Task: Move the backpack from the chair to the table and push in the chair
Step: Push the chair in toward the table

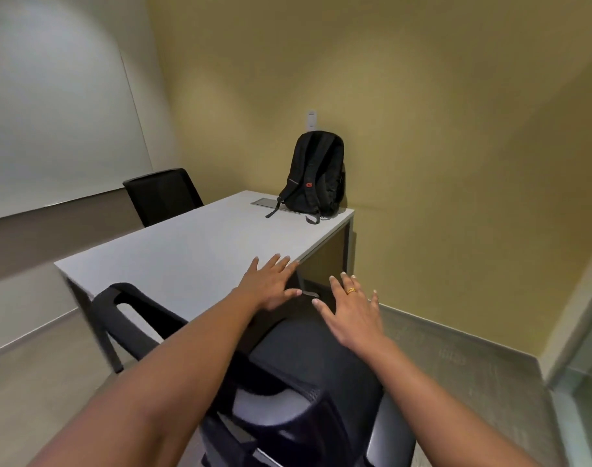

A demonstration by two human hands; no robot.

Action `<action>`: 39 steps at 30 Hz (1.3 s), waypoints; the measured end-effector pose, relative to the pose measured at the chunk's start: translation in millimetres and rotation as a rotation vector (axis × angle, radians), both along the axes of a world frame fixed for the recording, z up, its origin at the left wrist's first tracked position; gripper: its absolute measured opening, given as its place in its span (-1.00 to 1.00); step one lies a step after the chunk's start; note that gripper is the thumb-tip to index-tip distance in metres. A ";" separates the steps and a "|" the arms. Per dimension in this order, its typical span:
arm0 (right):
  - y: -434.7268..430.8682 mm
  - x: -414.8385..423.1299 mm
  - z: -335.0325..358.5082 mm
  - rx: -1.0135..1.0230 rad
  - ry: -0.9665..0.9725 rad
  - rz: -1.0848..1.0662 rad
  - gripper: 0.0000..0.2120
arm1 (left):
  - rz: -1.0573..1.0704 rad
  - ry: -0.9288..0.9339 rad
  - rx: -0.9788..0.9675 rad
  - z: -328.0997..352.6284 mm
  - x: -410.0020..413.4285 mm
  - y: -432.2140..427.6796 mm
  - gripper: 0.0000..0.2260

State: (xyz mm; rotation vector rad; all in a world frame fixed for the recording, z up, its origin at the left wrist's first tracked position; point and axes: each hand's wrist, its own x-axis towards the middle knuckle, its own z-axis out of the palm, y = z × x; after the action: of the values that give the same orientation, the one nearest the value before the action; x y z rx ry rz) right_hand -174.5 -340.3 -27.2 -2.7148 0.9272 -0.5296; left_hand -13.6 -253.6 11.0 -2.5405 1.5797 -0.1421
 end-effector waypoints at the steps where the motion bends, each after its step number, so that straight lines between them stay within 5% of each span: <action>1: 8.4 -0.5 2.9 -0.010 0.002 -0.004 -0.37 | 0.003 0.009 -0.007 -0.4 1.8 8.4 -0.40; 7: 64.4 -9.7 22.3 -0.046 -0.018 -0.037 -0.36 | -0.010 0.120 -0.211 12.4 -0.6 55.4 -0.46; 25: 244.4 14.1 21.5 -0.138 -0.084 -0.255 -0.39 | -0.095 0.026 -0.576 -5.3 9.3 217.9 -0.45; 39: 264.7 61.8 10.1 -0.262 -0.003 -0.481 -0.34 | -0.292 -0.015 -0.479 -10.2 64.6 226.6 -0.16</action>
State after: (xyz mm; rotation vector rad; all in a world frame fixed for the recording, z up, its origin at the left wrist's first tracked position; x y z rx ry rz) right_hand -112.7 -75.5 -17.1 -2.7000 1.6273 -0.7894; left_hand 51.0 -27.0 0.8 -2.5924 2.1165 -0.6419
